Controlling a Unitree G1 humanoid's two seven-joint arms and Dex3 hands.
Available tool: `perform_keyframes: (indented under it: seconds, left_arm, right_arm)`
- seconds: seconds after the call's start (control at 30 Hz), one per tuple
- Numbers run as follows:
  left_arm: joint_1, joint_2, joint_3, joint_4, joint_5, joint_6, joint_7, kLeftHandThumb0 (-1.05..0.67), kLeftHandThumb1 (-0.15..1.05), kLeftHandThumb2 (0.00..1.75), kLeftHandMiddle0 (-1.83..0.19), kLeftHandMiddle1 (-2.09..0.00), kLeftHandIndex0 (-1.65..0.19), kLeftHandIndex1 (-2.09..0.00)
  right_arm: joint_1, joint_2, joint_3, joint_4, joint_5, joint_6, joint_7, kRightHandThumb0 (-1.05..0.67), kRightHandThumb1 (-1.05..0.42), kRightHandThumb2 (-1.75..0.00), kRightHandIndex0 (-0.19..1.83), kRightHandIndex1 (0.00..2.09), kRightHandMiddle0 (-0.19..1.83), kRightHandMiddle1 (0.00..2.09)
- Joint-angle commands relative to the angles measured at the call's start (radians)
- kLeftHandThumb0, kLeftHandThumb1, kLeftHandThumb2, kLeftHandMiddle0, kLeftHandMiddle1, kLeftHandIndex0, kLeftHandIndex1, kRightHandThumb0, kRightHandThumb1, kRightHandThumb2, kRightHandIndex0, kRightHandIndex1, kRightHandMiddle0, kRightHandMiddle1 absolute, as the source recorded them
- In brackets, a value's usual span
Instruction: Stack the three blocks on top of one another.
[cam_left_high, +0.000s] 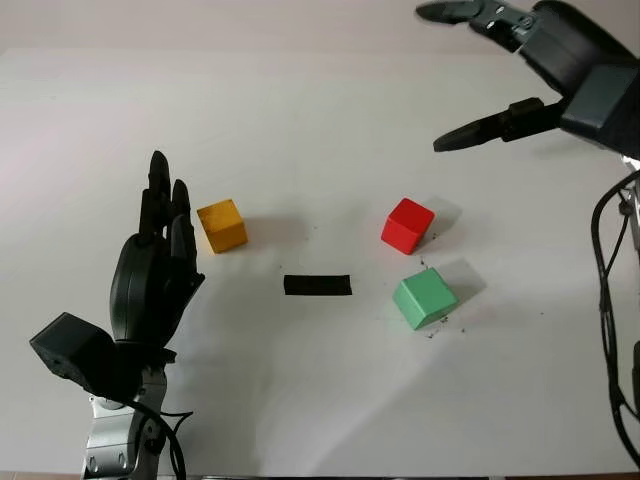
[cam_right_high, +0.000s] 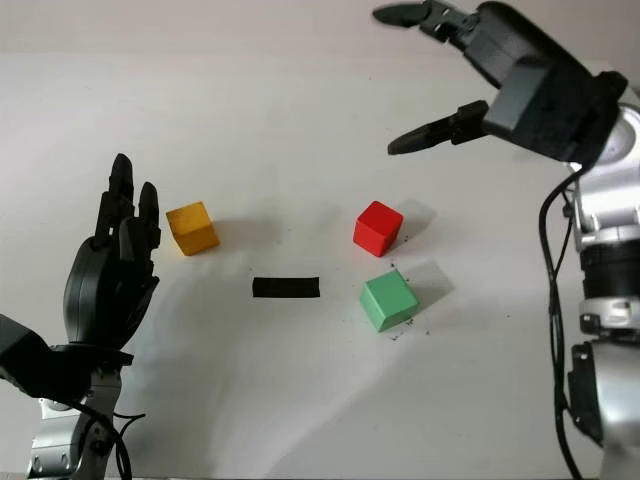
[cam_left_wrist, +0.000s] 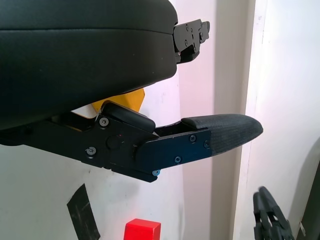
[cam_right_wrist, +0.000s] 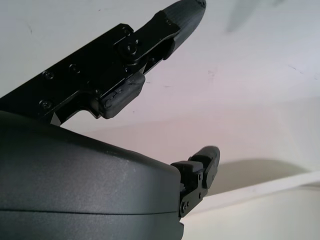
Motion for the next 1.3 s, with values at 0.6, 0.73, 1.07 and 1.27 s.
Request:
perform_keyframes:
  seconds: [0.6,0.73,1.07,1.27]
  left_arm:
    - [-0.029,0.026,0.011,0.021,0.000,-0.002,-0.016,-0.76,1.05,0.62,0.19,0.00,0.19,0.00]
    - [-0.027,0.026,0.012,0.018,-0.001,0.003,-0.012,-0.75,1.05,0.63,0.19,0.00,0.19,0.00]
    - [-0.022,0.025,0.013,0.009,-0.004,0.014,-0.016,-0.76,1.05,0.63,0.19,0.00,0.19,0.00]
    - [-0.018,0.028,0.016,0.011,-0.007,0.008,-0.024,-0.75,1.05,0.63,0.19,0.00,0.19,0.00]
  right_arm:
    - [-0.107,-0.092,0.325,0.157,-0.449,-0.413,-0.166,-0.65,-0.77,-0.06,0.10,0.04,0.41,0.14]
    - [-0.071,-0.092,0.332,0.130,-0.449,-0.408,-0.166,-0.62,-0.78,-0.06,0.06,0.03,0.40,0.11]
    - [-0.007,-0.069,0.343,0.148,-0.454,-0.433,-0.231,-0.57,-0.79,-0.06,0.02,0.03,0.41,0.09]
    - [0.002,-0.064,0.368,0.163,-0.482,-0.431,-0.267,-0.57,-0.82,-0.06,-0.01,0.03,0.42,0.09]
